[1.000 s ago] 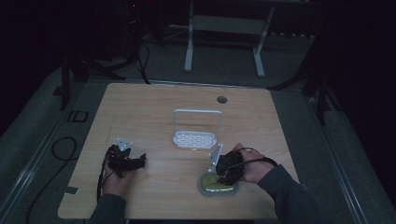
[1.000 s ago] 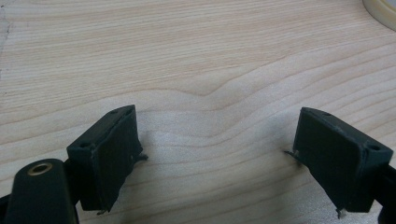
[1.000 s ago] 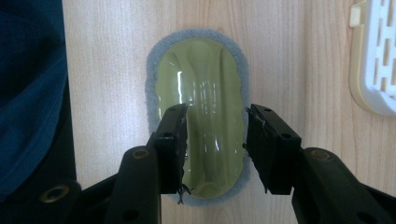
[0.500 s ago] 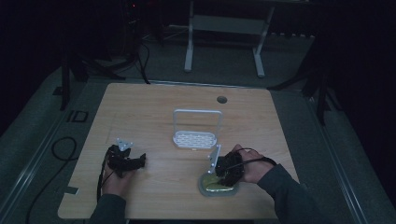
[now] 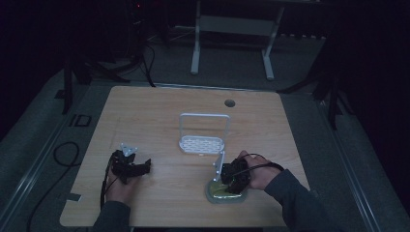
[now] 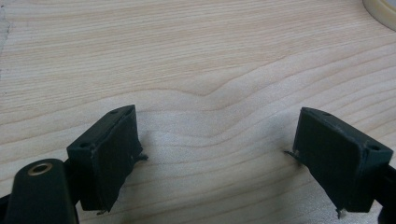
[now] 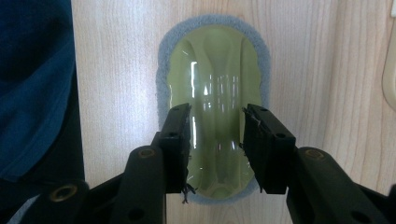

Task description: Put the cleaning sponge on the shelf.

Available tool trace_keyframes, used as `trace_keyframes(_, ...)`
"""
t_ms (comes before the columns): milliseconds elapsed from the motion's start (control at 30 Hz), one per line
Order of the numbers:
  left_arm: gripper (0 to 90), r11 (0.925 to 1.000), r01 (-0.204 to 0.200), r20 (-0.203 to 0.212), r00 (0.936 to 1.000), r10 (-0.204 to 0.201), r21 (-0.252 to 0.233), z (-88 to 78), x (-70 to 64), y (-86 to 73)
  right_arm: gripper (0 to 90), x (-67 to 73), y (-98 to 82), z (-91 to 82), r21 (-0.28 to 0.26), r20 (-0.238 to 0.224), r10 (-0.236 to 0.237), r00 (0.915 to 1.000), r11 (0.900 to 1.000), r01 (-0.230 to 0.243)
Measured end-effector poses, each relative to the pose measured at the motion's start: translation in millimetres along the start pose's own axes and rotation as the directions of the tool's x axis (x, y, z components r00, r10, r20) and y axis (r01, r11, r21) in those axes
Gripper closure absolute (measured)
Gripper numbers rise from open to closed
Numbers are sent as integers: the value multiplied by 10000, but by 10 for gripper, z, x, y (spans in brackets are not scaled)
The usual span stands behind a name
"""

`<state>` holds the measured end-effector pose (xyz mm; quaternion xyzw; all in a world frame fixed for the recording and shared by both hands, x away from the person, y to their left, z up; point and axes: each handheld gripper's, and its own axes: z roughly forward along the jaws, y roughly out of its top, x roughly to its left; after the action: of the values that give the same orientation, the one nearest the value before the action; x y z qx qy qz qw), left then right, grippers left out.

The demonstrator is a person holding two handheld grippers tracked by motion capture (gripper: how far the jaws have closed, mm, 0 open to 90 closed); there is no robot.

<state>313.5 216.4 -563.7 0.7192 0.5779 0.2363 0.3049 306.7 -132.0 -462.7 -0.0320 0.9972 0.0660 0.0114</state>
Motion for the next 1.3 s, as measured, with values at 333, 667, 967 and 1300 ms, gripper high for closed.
trace_keyframes(333,145,10000,0,-2,10000,0,1,0,0,0,634,-21,20,56,308,-56,-37,10000,9995,38)
trace_keyframes(667,145,10000,0,0,10000,0,1,0,0,0,650,-30,52,118,567,-147,-146,9998,9983,154)
trace_keyframes(967,145,10000,0,0,10000,0,1,0,0,0,686,-34,71,146,754,-155,-219,9996,9969,230)
trace_keyframes(1300,145,10000,1,-3,10000,-1,1,0,0,0,704,-23,105,172,1042,-105,-439,9990,9935,448)
